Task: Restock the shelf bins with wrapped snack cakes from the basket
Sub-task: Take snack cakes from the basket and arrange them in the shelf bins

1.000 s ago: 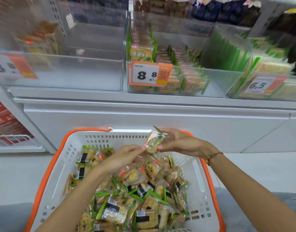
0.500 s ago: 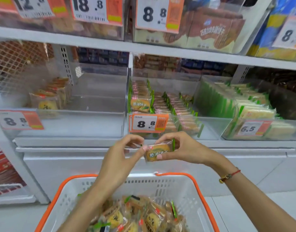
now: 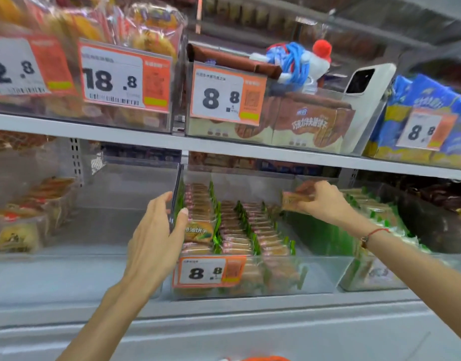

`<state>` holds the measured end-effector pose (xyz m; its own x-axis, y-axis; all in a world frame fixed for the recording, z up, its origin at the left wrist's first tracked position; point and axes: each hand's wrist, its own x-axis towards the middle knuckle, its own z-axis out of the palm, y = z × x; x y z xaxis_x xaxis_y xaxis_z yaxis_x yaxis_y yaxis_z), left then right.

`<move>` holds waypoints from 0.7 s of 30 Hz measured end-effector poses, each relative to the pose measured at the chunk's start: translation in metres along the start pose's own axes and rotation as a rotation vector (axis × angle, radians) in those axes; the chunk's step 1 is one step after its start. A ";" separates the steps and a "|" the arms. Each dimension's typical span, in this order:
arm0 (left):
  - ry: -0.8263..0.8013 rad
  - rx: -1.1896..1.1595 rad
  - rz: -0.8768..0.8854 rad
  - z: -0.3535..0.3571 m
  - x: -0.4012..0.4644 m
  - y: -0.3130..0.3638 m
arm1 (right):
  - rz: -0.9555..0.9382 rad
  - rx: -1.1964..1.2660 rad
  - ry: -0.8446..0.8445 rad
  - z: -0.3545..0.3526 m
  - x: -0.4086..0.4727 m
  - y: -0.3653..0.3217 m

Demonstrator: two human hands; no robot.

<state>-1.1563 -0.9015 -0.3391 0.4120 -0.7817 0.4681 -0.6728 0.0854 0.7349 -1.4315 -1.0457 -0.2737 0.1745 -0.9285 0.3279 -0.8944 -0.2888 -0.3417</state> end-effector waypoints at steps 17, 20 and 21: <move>-0.001 -0.174 -0.093 0.002 0.006 -0.009 | -0.210 -0.454 -0.123 0.097 0.090 0.039; 0.008 -0.175 -0.089 0.004 0.006 -0.009 | -0.282 -0.488 -0.015 0.102 0.094 0.040; 0.012 -0.177 -0.087 0.004 0.007 -0.009 | -0.283 -0.460 -0.012 0.102 0.095 0.040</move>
<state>-1.1499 -0.9098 -0.3444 0.4719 -0.7836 0.4041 -0.5163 0.1259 0.8471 -1.4082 -1.1689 -0.3462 0.4372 -0.8326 0.3399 -0.8992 -0.3986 0.1802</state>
